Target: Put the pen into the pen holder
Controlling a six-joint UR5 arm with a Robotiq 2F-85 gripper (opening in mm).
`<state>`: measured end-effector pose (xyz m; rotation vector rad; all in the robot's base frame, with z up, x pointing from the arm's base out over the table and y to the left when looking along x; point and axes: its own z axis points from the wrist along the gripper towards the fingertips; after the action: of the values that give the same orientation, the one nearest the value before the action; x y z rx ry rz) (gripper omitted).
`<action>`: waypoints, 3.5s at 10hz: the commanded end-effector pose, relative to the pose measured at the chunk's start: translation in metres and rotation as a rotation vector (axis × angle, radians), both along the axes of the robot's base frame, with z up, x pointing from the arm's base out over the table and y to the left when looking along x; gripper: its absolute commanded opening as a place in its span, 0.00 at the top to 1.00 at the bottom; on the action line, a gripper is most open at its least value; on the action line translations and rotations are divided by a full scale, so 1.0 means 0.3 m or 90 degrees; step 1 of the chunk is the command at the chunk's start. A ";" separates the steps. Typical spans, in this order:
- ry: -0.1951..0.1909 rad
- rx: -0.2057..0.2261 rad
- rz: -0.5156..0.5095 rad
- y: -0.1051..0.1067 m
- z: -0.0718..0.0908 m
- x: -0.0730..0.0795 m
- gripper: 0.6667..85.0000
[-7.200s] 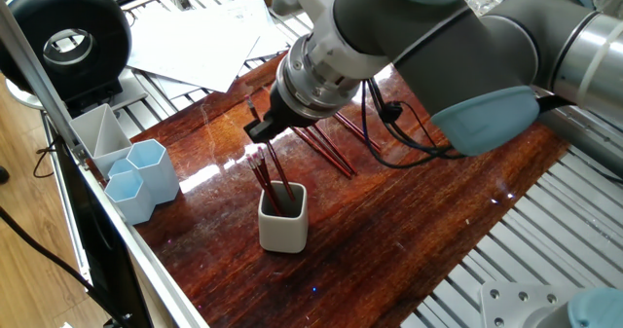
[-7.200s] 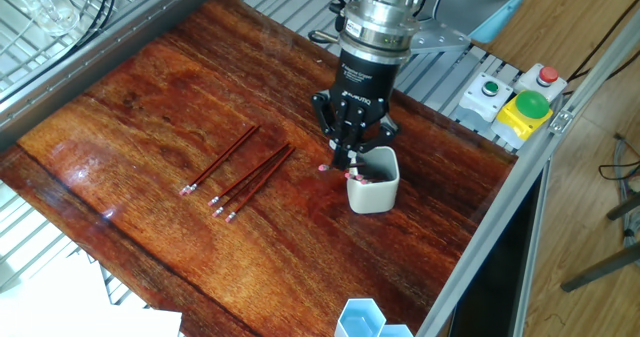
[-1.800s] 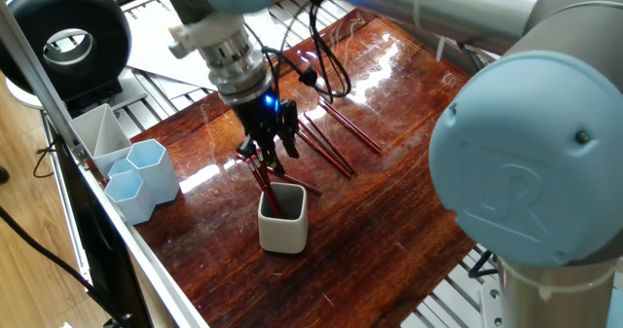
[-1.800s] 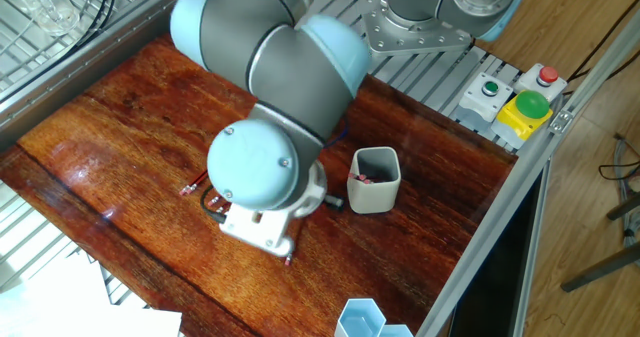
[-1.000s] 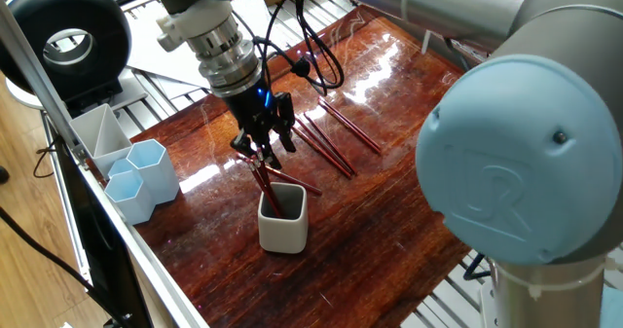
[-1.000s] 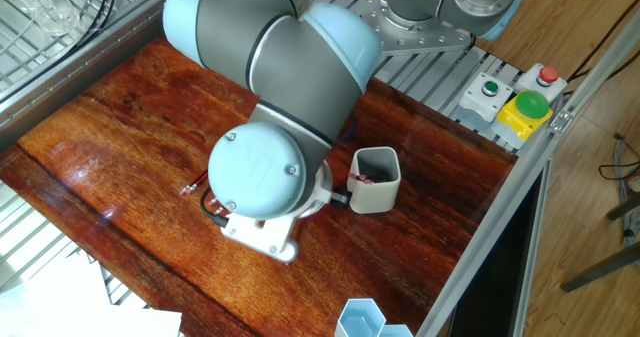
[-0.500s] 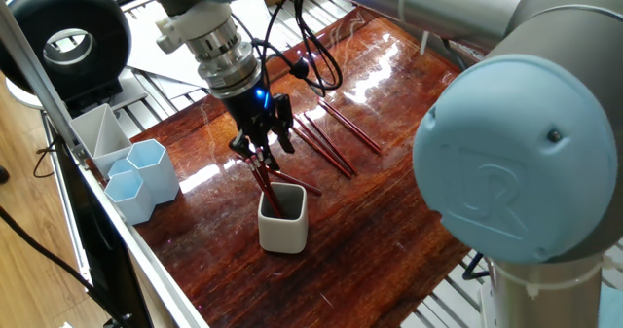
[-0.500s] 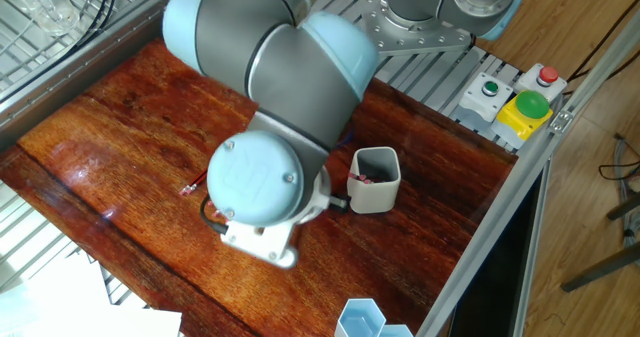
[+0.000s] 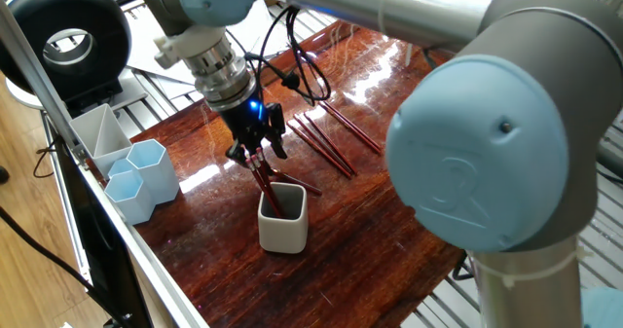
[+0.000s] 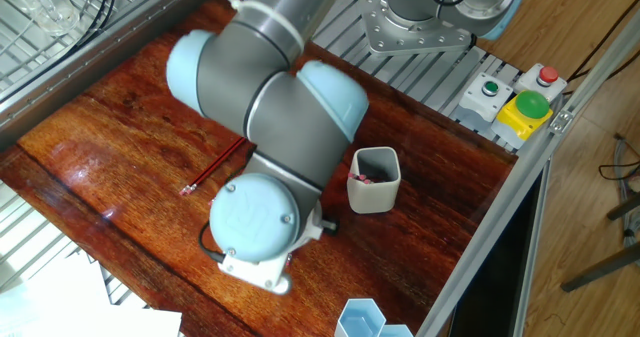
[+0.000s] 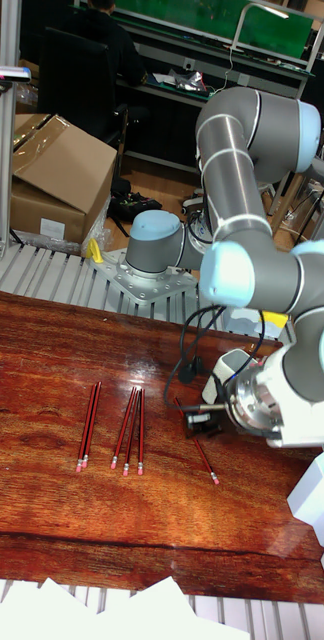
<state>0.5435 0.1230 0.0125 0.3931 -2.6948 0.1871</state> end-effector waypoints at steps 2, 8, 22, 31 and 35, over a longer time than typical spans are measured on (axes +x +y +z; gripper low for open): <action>-0.006 0.006 -0.004 0.010 -0.053 0.025 0.52; -0.009 0.016 -0.044 0.073 -0.049 0.016 0.78; -0.093 0.058 -0.038 0.037 0.349 -0.163 1.00; -0.143 0.092 -0.043 0.115 0.559 -0.183 1.00; -0.145 0.071 -0.034 0.084 0.516 -0.163 1.00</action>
<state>0.4911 0.1494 0.1694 0.3422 -2.9545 0.0775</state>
